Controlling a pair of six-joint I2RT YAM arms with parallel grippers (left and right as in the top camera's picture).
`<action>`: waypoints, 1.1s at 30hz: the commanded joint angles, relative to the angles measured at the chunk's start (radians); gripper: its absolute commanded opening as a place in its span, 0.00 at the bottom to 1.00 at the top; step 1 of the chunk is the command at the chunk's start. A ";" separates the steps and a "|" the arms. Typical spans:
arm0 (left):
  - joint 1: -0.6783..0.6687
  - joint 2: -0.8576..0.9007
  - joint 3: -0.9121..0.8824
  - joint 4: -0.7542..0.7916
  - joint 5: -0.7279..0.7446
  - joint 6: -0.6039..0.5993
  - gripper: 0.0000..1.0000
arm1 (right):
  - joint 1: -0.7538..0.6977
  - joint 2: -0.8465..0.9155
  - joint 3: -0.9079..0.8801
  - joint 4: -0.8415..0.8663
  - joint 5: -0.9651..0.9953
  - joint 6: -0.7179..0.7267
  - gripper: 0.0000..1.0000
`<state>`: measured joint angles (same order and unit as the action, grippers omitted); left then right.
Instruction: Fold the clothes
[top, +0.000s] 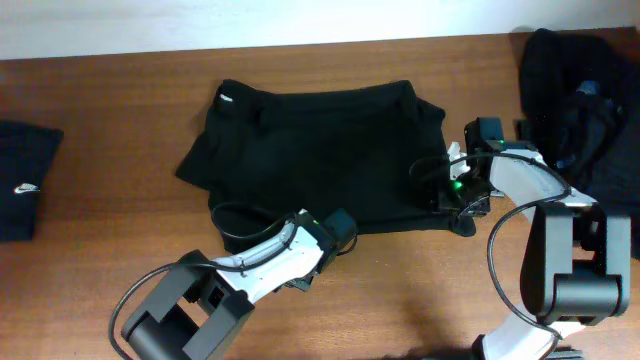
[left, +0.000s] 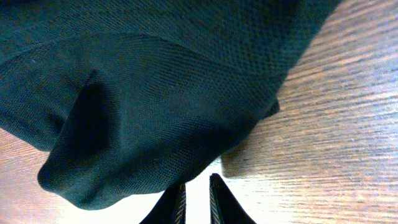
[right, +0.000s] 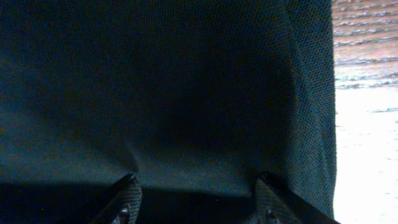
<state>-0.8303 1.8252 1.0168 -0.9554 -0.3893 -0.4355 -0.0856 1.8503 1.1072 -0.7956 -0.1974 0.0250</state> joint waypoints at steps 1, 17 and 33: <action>0.000 0.009 -0.006 0.004 -0.028 -0.025 0.15 | -0.006 0.010 -0.010 -0.008 0.006 -0.001 0.64; 0.000 0.009 -0.006 0.036 -0.110 -0.050 0.21 | -0.006 0.010 -0.010 -0.008 0.006 -0.001 0.64; 0.000 0.009 -0.006 0.126 -0.113 -0.019 0.61 | -0.006 0.010 -0.010 -0.008 0.006 -0.001 0.64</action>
<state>-0.8303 1.8252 1.0168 -0.8482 -0.5137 -0.4694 -0.0856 1.8503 1.1072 -0.7959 -0.1974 0.0246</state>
